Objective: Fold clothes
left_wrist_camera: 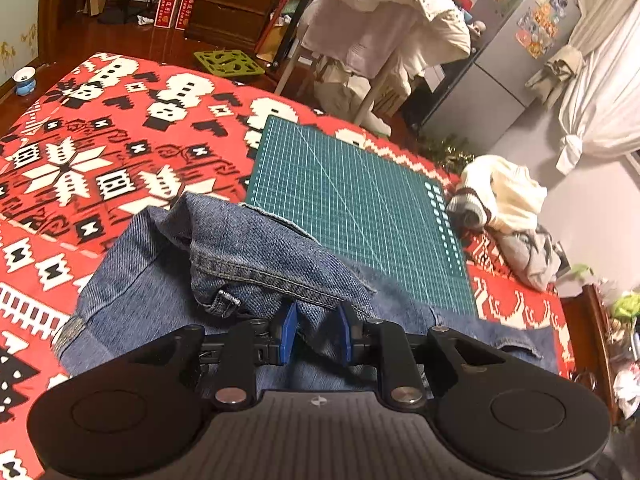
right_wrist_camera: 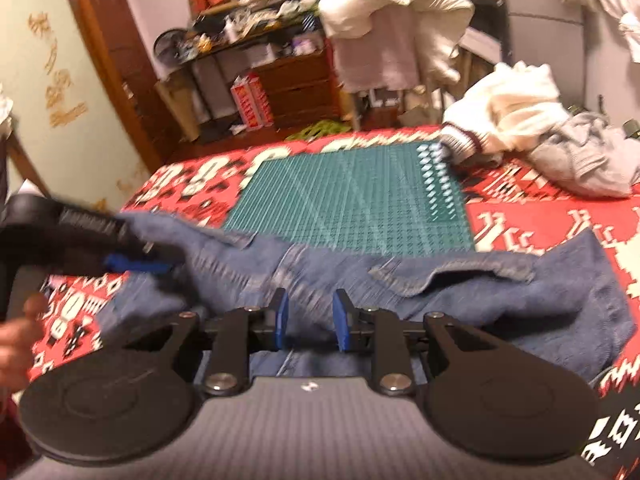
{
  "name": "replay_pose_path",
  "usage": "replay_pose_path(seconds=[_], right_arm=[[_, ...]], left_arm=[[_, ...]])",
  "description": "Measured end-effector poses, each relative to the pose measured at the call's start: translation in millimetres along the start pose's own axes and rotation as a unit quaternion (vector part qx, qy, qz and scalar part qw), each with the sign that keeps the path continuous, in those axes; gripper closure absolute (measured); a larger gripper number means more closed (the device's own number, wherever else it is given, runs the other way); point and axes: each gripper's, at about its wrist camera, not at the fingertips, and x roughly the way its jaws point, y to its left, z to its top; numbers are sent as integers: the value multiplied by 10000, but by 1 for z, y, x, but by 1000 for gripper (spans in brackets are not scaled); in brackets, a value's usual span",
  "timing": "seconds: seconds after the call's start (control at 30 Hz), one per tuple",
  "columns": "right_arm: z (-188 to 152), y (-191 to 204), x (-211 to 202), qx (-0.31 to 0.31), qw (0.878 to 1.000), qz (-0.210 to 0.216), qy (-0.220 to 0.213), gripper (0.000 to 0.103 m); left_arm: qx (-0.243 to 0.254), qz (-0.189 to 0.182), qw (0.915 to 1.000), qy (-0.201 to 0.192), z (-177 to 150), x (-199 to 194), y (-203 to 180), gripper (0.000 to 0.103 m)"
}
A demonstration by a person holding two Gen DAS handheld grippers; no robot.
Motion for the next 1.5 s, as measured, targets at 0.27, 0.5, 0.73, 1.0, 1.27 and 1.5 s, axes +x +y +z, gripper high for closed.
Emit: replay_pose_path(seconds=[0.27, 0.5, 0.73, 1.0, 1.27, 1.5], right_arm=[[-8, -20, 24, 565, 9937, -652, 716, 76], [5, -25, 14, 416, 9927, -1125, -93, 76], [21, -23, 30, 70, 9895, -1345, -532, 76], [35, -44, 45, 421, 9869, -1348, -775, 76], [27, -43, 50, 826, 9919, -965, -62, 76], [21, -33, 71, 629, 9934, -918, 284, 76]], left_arm=[[-311, -160, 9993, -117, 11, 5, 7, 82], [-373, -174, 9990, -155, 10, 1, 8, 82], [-396, -214, 9989, -155, 8, 0, 9, 82], [-473, -133, 9987, -90, 8, 5, 14, 82], [-355, -81, 9993, 104, 4, 15, 11, 82], [-398, -149, 9982, 426, -1, 30, 13, 83]])
